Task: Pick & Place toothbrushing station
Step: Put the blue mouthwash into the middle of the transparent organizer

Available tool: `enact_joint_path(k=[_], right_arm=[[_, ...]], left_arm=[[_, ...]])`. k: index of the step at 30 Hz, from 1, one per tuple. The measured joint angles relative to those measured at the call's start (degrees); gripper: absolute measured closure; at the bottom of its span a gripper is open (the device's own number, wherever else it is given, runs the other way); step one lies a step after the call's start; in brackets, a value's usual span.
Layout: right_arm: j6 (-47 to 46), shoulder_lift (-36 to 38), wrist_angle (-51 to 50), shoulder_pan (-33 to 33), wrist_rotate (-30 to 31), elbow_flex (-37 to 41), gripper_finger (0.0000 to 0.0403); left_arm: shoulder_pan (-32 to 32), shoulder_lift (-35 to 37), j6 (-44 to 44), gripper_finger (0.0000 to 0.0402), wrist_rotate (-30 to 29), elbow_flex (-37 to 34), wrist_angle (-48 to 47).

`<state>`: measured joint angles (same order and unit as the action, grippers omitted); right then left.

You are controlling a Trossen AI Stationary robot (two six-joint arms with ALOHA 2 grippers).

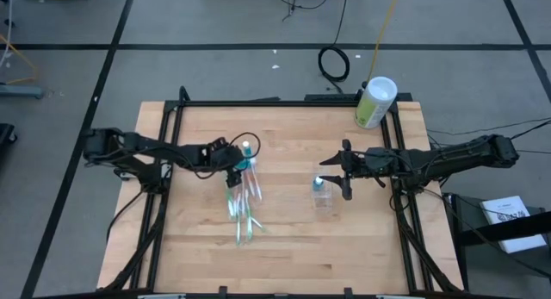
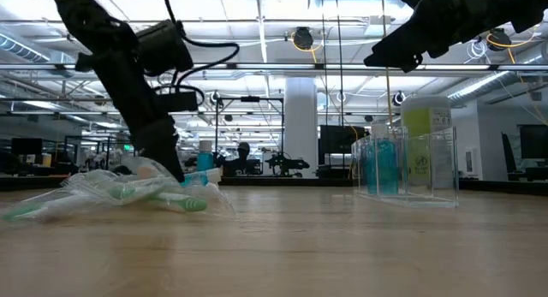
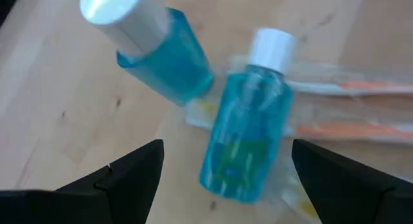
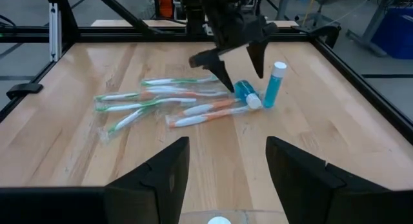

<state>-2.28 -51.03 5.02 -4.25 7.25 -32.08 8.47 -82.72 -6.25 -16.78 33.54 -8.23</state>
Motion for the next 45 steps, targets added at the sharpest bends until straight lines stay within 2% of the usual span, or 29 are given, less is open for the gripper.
enact_joint_path(k=[7, 13, 16, 24, 32, 38, 45], right_arm=[[0.0, 0.0, 0.1, 0.0, 0.0, 0.0, 0.0206], [0.0, 0.0, 0.0, 0.0, 0.0, 0.0, 0.0206], [0.0, 0.0, -0.1, 0.0, 0.0, 0.0, 0.0207], [0.0, 0.0, -0.1, 0.0, 0.0, 0.0, 0.0206], [0.0, 0.0, -0.1, 0.0, 0.0, 0.0, 0.0206], [0.0, 0.0, -0.1, 0.0, 0.0, 0.0, 0.0206], [0.0, 0.0, 0.0, 0.0, 0.0, 0.0, 0.0206]], left_arm=[[0.9, -4.4, 2.0, 0.0055, 2.2, 0.1, 3.7], [0.9, -5.2, 2.1, 0.0058, 3.6, 0.2, 4.4], [0.8, -5.0, 1.8, 0.0078, 4.7, 0.2, 4.2], [0.8, -5.0, 0.4, 0.017, 6.9, 0.1, 4.1], [0.7, -5.0, 0.1, 0.0222, 7.2, 0.1, 4.1], [0.7, -5.0, 0.1, 0.0244, 7.5, 1.1, 3.0], [0.7, -2.6, 0.0, 0.0231, 9.1, 3.4, 0.3]])
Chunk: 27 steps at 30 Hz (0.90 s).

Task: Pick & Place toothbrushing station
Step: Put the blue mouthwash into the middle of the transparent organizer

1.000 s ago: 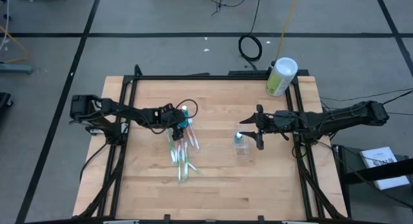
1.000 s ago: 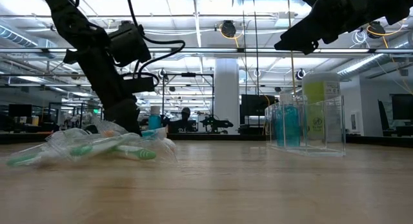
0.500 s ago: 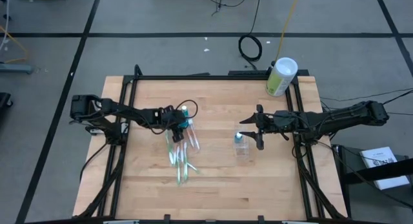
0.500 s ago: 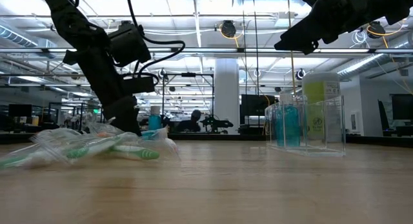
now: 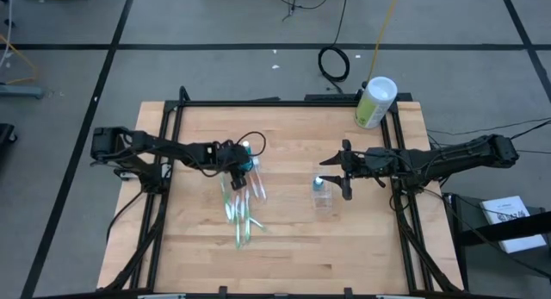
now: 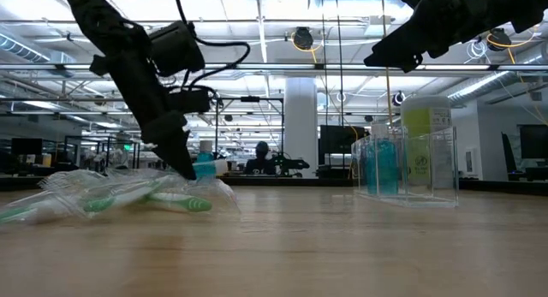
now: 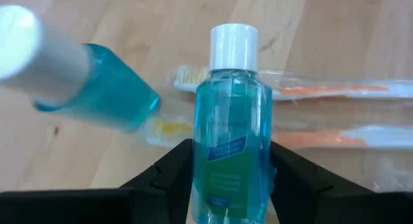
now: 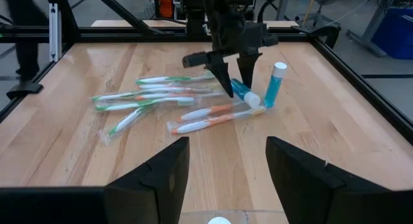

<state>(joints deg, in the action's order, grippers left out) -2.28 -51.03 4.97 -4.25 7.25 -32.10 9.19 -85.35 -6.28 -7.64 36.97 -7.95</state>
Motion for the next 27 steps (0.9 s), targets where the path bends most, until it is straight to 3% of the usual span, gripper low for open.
enact_joint_path(k=[17, 27], right_arm=[[0.1, 0.0, 0.4, 0.0, 0.1, 0.0, 0.0206], [2.7, -4.5, 9.8, 0.0, 0.0, 0.0, 0.0206]], left_arm=[[-4.1, 21.9, -0.7, 0.0235, 5.9, 0.2, 2.1], [-7.6, 23.7, 1.9, 0.0234, 13.3, 0.3, 13.7]])
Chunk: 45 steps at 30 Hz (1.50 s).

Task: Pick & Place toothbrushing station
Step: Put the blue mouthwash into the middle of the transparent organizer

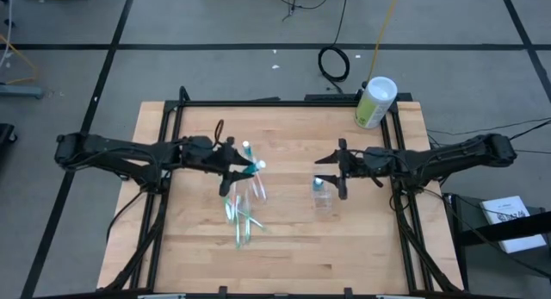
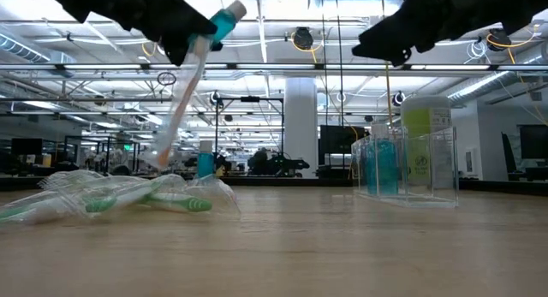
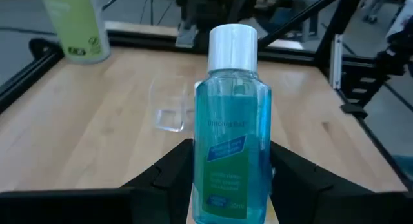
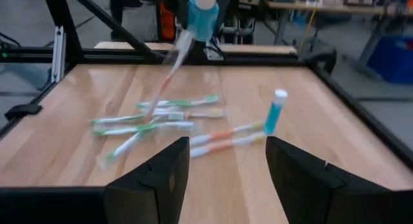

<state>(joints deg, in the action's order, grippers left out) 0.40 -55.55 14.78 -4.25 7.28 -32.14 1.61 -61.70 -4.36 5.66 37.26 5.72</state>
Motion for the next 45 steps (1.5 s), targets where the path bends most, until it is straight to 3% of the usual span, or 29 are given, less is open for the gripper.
enact_joint_path(k=[7, 11, 17, 22, 26, 35, 45], right_arm=[[6.3, -7.7, 13.6, 0.0, 0.0, 0.0, 0.0206], [6.8, -10.2, 16.3, 0.0, 0.0, 0.0, 0.0206], [6.7, -10.9, 16.3, 0.0, 0.0, 0.0, 0.0206], [6.6, -10.9, 16.3, 0.0, 0.0, 0.0, 0.0206], [6.5, -10.9, 16.3, 0.0, 0.0, 0.0, 0.0206], [11.5, -11.7, 23.6, 0.0, 0.0, 0.0, 0.0206], [9.6, -26.3, 40.8, 0.2, -0.8, -1.3, 0.0201]], left_arm=[[-0.5, -1.7, 0.2, 0.0234, -0.6, 0.0, 1.1], [-0.6, -4.6, 2.3, 0.0234, -2.7, -0.1, -3.4], [-1.6, -9.5, 5.3, 0.0234, -3.3, -0.1, 0.7], [-2.9, -9.5, 7.8, 0.0234, -17.0, -0.1, -0.6], [-3.0, -9.5, 7.4, 0.0234, -11.8, 0.0, 2.1], [-3.3, -9.5, 5.8, 0.0234, -8.4, 0.0, 1.9], [-3.3, -9.5, 5.6, 0.0234, -8.6, 0.0, 2.1]])
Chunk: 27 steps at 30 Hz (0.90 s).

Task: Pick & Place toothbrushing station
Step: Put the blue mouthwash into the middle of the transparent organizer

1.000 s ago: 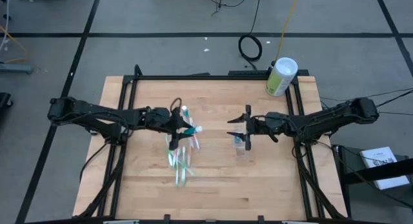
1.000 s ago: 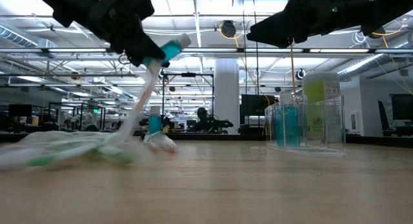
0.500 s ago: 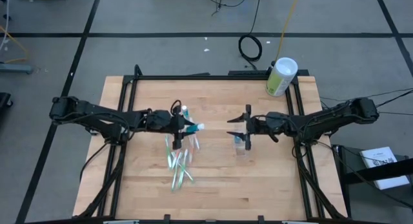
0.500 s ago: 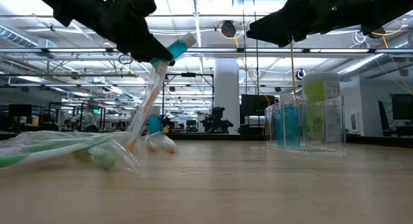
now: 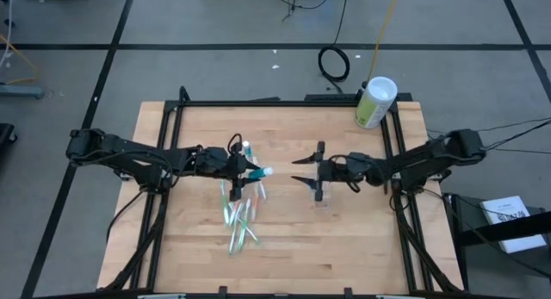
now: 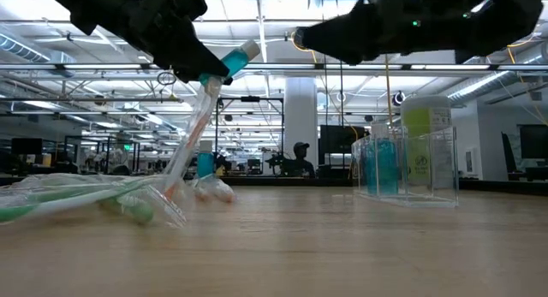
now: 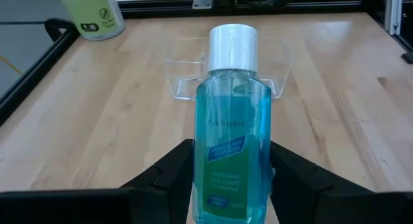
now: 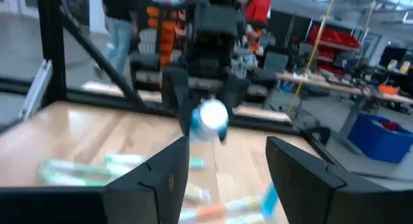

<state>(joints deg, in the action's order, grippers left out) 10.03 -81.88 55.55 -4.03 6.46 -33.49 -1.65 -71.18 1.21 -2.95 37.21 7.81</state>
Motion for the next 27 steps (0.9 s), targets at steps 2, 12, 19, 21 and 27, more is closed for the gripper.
enact_joint_path(k=[2, 12, 19, 21, 27], right_arm=[[-1.2, -2.4, 2.4, 0.4, -2.5, -1.4, 0.019], [-8.3, -10.4, -5.5, 3.6, -7.0, -11.8, 0.0135], [-9.2, -10.4, -5.7, 4.0, -9.8, -13.7, 0.0137], [-8.9, -10.4, -6.0, 4.0, -9.8, -13.8, 0.0142], [-8.9, -10.4, -7.8, 4.1, -9.8, -13.9, 0.0143]], left_arm=[[0.0, 0.0, 0.0, 0.0234, 0.0, 0.0, 0.0], [0.0, 0.0, 0.2, 0.0234, 0.1, 0.0, 0.2], [0.0, 0.0, 0.4, 0.0234, 0.1, 0.0, 0.2], [0.0, 0.0, 0.5, 0.0234, 0.1, 0.0, 0.3], [0.0, 0.0, 0.6, 0.0234, 0.1, 0.0, 1.4]])
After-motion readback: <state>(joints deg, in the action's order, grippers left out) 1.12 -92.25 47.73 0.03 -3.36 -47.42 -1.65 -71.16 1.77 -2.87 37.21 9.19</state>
